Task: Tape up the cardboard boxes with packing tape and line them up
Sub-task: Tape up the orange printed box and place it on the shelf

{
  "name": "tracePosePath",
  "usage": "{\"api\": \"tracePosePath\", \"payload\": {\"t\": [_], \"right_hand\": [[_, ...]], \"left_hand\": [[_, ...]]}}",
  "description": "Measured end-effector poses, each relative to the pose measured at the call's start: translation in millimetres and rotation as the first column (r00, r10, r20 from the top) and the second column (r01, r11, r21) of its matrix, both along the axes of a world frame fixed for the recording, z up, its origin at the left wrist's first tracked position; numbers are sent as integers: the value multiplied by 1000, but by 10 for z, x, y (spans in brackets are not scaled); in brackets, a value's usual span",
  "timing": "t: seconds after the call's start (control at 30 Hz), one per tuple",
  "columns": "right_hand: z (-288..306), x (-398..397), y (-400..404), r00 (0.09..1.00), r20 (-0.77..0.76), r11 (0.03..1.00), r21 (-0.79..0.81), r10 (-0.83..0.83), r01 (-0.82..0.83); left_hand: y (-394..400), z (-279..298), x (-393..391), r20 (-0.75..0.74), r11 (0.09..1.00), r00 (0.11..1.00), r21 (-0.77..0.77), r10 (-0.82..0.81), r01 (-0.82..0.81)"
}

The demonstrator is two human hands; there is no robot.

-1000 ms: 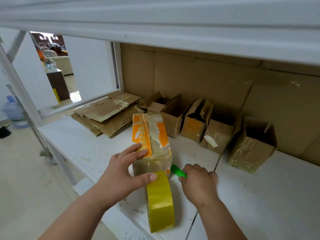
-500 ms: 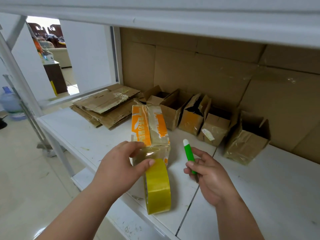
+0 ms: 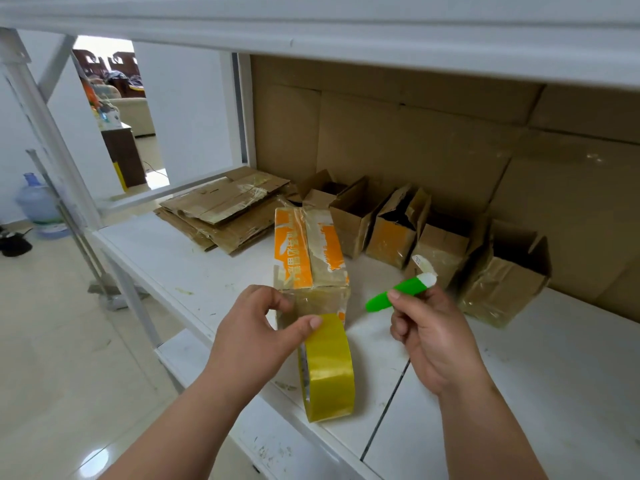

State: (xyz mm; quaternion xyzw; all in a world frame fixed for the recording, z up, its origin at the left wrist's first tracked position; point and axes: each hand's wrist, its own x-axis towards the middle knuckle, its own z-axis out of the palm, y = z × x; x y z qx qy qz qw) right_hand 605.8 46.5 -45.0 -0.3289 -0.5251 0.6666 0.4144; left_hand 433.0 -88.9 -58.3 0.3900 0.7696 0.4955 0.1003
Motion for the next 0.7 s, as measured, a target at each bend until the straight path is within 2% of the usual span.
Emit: {"api": "tracePosePath", "payload": {"t": [0.13, 0.33, 0.43, 0.53, 0.7], "right_hand": [[113, -45, -69, 997, 73, 994, 106, 10, -17], [209, -129, -157, 993, 108, 989, 132, 51, -66], [197, -151, -177, 988, 146, 984, 158, 57, -80], [202, -161, -168, 986, 150, 985, 148, 66, -89], [244, -162, -173, 975, 153, 977, 115, 162, -180]], "left_hand": [[-12, -46, 11, 63, 999, 998, 27, -32, 31], [-62, -82, 69, 166, 996, 982, 34, -92, 87], [-105, -52, 109, 300, 991, 945, 43, -133, 126], [-113, -40, 121, 348, 985, 922, 40, -171, 168], [-120, -27, 101, 500, 970, 832, 83, -238, 227]]}}
